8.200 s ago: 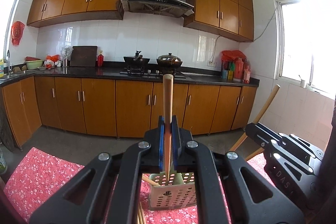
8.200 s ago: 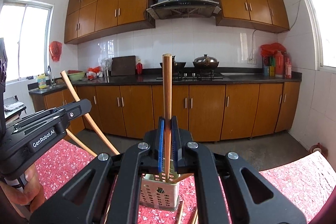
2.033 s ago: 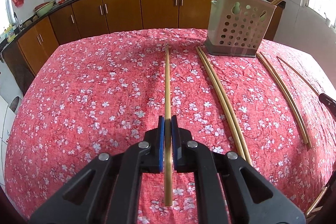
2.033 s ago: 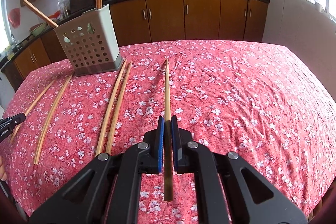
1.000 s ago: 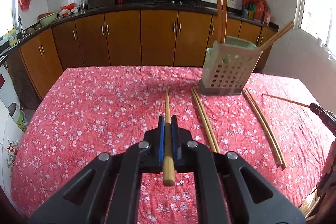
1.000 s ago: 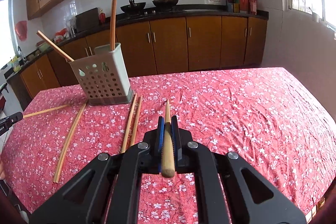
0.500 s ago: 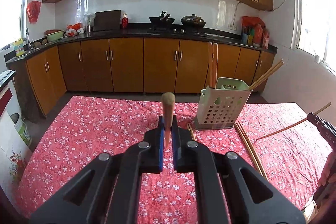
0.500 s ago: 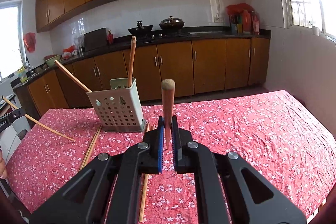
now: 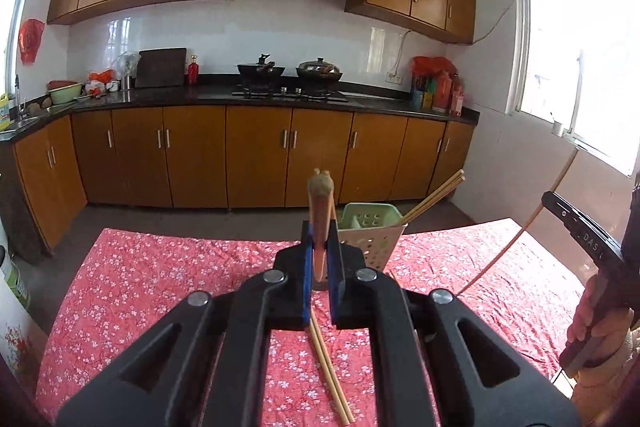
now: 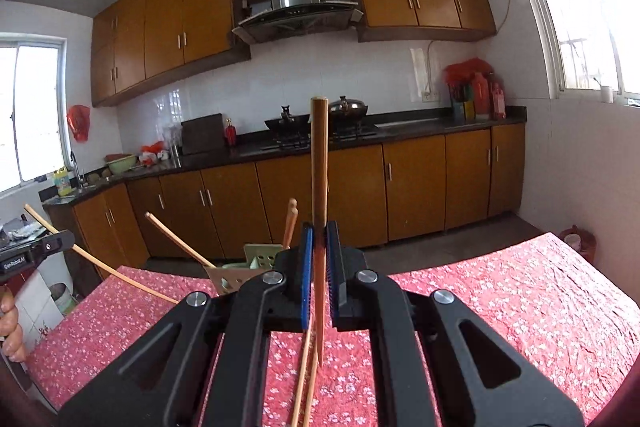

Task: Organize utensils
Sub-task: 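Lower both chopsticks upright into the perforated holder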

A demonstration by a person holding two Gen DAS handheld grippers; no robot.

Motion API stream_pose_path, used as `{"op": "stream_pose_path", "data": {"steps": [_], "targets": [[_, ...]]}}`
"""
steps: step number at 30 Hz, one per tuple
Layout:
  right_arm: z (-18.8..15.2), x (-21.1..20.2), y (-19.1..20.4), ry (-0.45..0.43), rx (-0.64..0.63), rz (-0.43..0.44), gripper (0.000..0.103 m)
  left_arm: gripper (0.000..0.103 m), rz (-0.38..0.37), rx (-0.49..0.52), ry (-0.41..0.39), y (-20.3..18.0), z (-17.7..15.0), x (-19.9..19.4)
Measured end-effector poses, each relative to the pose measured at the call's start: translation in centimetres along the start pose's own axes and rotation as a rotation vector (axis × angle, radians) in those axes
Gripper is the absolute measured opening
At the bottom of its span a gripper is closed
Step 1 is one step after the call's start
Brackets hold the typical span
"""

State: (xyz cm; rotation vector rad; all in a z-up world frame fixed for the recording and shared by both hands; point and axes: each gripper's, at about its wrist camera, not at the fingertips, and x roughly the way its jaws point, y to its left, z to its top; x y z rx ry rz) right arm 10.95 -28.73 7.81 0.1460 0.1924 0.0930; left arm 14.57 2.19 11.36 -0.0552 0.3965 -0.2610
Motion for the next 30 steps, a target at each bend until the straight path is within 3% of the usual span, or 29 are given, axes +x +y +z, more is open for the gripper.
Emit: {"op": "stream_pose_path", "data": {"steps": [7,16,21,25,30], "targets": [[2.9,0.3,2.1,-0.102,-0.003,0.066,0.007,0.007,-0.034,0.065,-0.076,-3.0,3.6,0.5],[4.8,4.1,3.6,-0.185,0.006,0.1,0.007,0.007,-0.013,0.071,-0.107,-4.0,7.2,5.1],[4.5,6.9,4.0,-0.208,0.015,0.097,0.007,0.007,-0.016,0.096,-0.059,-4.4,7.4,8.7],[3.1,9.4,4.0,-0.169,0.038,0.1,0.007,0.007,-0.004,0.1,-0.003,-4.1,6.7,11.5],[1.4,11.3,4.2,-0.129,0.006,0.086,0.008,0.007,-0.007,0.115,0.01,-3.9,5.5,13.8]]}}
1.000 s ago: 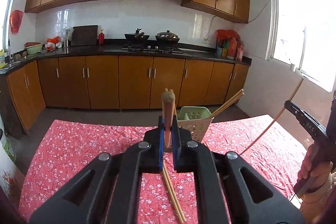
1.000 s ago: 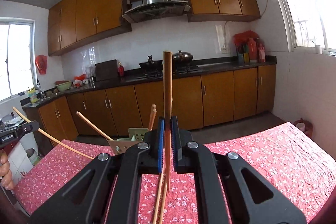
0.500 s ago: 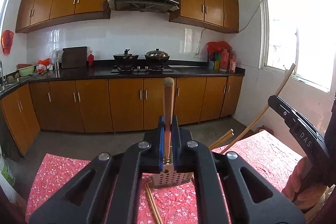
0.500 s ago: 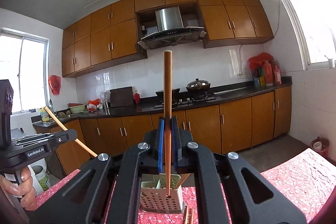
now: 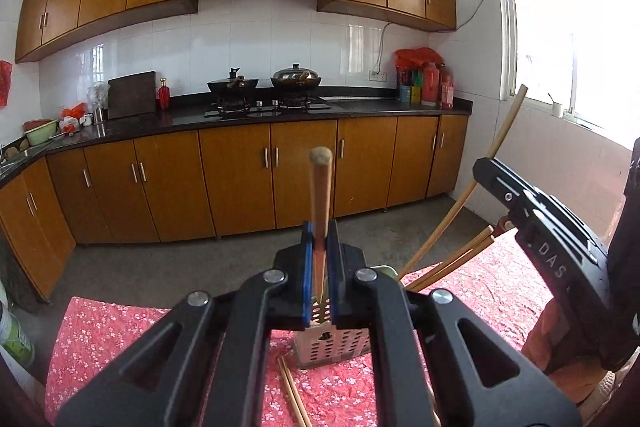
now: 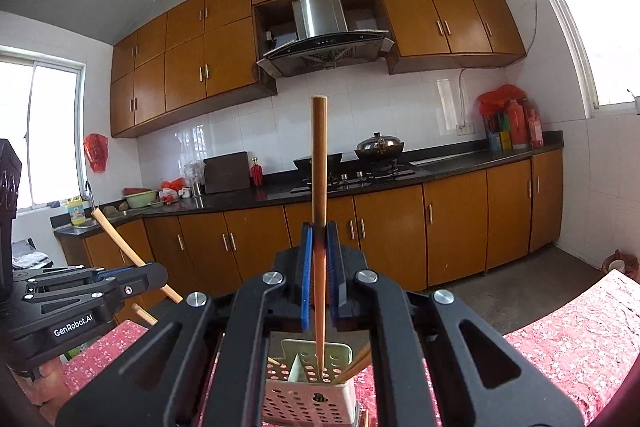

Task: Organize utensils
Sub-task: 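Lower both chopsticks upright into the perforated holder, then open both tools to release the chopsticks in the holder, then move both tools back to the table and close the right tool on a chopstick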

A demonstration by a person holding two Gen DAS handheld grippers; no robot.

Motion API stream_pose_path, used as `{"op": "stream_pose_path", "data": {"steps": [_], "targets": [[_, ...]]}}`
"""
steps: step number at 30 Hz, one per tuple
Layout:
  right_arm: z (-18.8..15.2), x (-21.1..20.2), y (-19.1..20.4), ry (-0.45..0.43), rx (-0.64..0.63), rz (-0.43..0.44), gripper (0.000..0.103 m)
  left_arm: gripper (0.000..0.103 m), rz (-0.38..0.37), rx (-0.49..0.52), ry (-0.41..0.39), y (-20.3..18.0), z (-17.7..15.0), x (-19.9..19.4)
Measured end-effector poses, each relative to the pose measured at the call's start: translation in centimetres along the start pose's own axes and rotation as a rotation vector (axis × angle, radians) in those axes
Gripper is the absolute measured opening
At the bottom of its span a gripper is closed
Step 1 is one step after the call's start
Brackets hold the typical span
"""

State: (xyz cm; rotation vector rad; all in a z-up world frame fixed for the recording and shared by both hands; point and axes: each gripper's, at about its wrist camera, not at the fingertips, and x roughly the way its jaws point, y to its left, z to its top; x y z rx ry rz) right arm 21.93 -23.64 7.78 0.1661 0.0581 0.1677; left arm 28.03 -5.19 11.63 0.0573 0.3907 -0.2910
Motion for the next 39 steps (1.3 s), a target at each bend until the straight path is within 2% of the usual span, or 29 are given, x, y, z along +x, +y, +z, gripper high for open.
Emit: {"op": "stream_pose_path", "data": {"steps": [6,8,9,10,18,24,30,35,39], "targets": [[-0.8,1.6,-0.5,0.115,0.004,0.008,0.008,0.009,0.002,-0.026,0.039,0.3,-1.4,2.0],[-0.9,1.2,-0.5,0.123,-0.007,0.001,0.017,0.014,0.001,-0.034,0.034,0.4,-1.5,1.9],[-0.8,0.7,-0.5,0.121,-0.013,-0.007,0.031,0.019,0.008,-0.036,0.027,0.5,-1.4,1.6],[-0.8,0.7,-0.5,0.117,-0.016,-0.013,0.038,0.021,0.011,-0.037,0.022,0.5,-1.4,1.3],[-0.2,-3.3,-1.9,0.127,-0.001,-0.063,0.038,0.028,0.058,-0.053,-0.026,1.3,-1.6,-3.3],[-1.4,-6.7,-3.3,0.191,0.003,-0.115,0.038,0.031,0.123,-0.051,-0.014,2.3,-4.8,-7.5],[-5.4,-9.2,-4.1,0.33,-0.003,-0.165,0.038,0.033,0.187,-0.053,0.05,2.9,-9.9,-9.6],[-10.3,-9.2,-4.1,0.497,0.008,-0.17,0.038,0.034,0.22,-0.056,0.138,3.2,-14.6,-9.4],[-13.9,-8.0,-4.0,0.642,0.039,-0.12,0.022,0.034,0.211,-0.076,0.221,3.6,-18.1,-8.4]]}}
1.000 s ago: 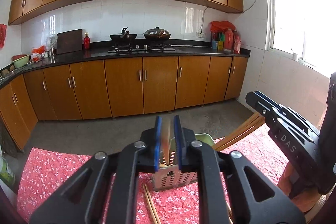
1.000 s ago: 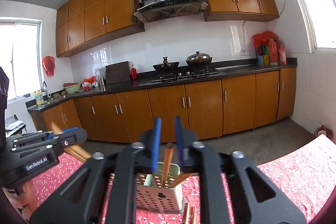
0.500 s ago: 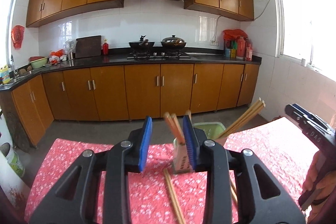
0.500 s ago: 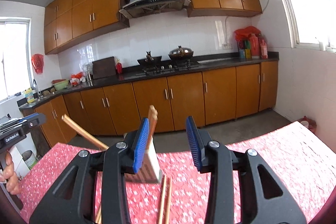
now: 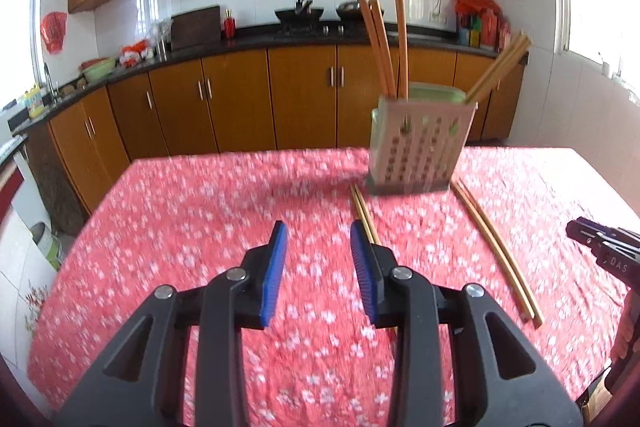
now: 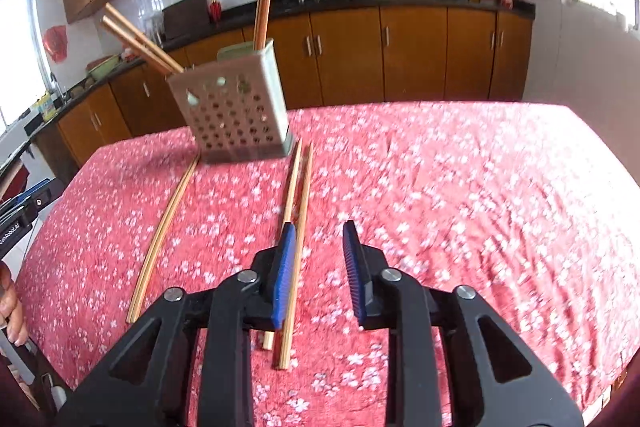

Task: Organize utensils
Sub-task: 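Move both tools back to the table and close the right tool on a chopstick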

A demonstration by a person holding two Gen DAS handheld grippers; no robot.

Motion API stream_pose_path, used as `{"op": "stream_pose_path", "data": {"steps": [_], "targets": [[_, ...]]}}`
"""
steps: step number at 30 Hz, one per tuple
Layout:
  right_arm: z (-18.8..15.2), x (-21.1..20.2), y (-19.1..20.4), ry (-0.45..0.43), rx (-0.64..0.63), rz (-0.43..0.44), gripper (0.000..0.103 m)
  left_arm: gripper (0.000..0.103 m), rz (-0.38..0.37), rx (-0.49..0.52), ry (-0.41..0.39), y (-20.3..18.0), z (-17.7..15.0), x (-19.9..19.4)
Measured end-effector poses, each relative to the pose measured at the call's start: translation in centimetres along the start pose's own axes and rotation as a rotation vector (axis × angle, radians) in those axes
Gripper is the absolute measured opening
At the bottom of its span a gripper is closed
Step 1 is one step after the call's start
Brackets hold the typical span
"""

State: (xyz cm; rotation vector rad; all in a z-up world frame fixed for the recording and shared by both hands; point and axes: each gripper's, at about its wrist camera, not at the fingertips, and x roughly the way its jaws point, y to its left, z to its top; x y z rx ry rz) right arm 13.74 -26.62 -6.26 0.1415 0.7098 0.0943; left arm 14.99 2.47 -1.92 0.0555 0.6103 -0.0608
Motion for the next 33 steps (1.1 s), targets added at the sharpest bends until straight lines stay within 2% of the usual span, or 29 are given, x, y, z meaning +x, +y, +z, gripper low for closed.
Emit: {"op": "stream_pose_path", "data": {"steps": [5,14,15,17,22,29,33], "targets": [[-1.2,3.3,1.4,0.104,-0.014,0.028,0.017,0.034,-0.02,-0.003,0.069,-0.8,-2.0,1.8],[-2.0,6.2,2.0,0.185,-0.042,-0.003,0.017,0.034,-0.046,-0.01,0.134,-1.4,-2.9,3.9],[-2.1,6.5,2.1,0.194,-0.051,-0.008,0.014,0.034,-0.051,-0.013,0.141,-1.5,-2.9,4.1],[-2.3,6.7,2.1,0.188,-0.07,-0.03,0.008,0.034,-0.063,-0.018,0.15,-1.5,-3.0,4.4],[-1.9,6.5,-0.5,0.172,-0.004,-0.101,0.008,0.032,-0.11,-0.021,0.181,-2.2,-3.3,5.3],[-1.7,6.1,-2.6,0.168,0.038,-0.118,0.008,0.02,-0.171,-0.011,0.237,-3.6,-4.1,6.9],[-1.8,6.0,-2.4,0.165,0.028,-0.12,0.008,0.017,-0.169,0.013,0.261,-4.4,-4.4,7.5]]}}
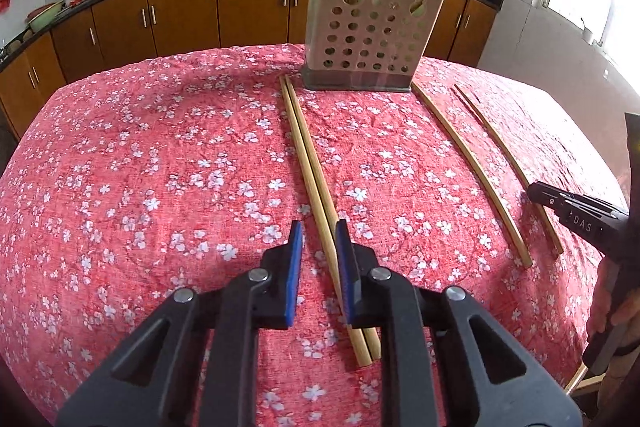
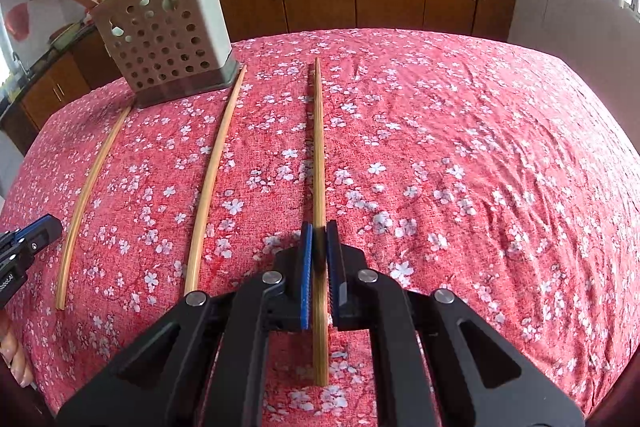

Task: Organize utensils
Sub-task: 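Move both tools back to the table and close the right tool on a chopstick, then close the left tool on a chopstick while the right tool keeps its chopstick gripped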

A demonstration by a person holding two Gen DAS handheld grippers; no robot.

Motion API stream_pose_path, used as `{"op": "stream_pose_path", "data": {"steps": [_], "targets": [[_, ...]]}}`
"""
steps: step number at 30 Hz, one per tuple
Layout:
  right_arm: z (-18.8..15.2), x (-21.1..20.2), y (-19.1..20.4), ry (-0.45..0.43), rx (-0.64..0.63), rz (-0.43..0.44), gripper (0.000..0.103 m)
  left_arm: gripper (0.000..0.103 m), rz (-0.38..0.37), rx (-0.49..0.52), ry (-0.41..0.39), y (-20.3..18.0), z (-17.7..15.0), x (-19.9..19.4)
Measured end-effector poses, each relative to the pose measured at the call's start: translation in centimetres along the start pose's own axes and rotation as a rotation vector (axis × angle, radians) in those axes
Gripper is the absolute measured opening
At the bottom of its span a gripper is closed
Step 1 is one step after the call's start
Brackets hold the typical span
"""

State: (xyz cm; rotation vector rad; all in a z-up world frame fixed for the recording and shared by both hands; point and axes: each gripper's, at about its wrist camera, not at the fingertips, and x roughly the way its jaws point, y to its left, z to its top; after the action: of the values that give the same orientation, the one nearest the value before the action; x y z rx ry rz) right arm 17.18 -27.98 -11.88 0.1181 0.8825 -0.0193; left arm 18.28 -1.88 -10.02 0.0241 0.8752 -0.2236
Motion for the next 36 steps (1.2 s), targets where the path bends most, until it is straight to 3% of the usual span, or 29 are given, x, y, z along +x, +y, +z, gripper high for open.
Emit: {"op": "stream_pose_path", "data": {"steps": [9,16,30,33,36], "targets": [[-0.1,-0.2,0.3,0.0,-0.007,0.0,0.008,0.015,0.039,0.001,0.024,0.4,0.1,1.0],[-0.1,-0.2,0.5,0.003,-0.016,0.004,0.008,0.015,-0.022,-0.03,0.027,0.4,0.3,1.4],[-0.1,-0.1,0.8,0.003,-0.035,0.015,0.008,0.016,0.062,-0.018,0.041,0.9,0.0,2.5],[-0.2,-0.1,1.2,0.001,-0.053,0.014,0.008,0.008,0.099,-0.033,0.035,1.3,0.2,2.7],[-0.1,0.0,0.9,-0.002,-0.058,0.004,0.008,0.008,0.132,-0.082,0.037,3.2,0.5,2.6]]}}
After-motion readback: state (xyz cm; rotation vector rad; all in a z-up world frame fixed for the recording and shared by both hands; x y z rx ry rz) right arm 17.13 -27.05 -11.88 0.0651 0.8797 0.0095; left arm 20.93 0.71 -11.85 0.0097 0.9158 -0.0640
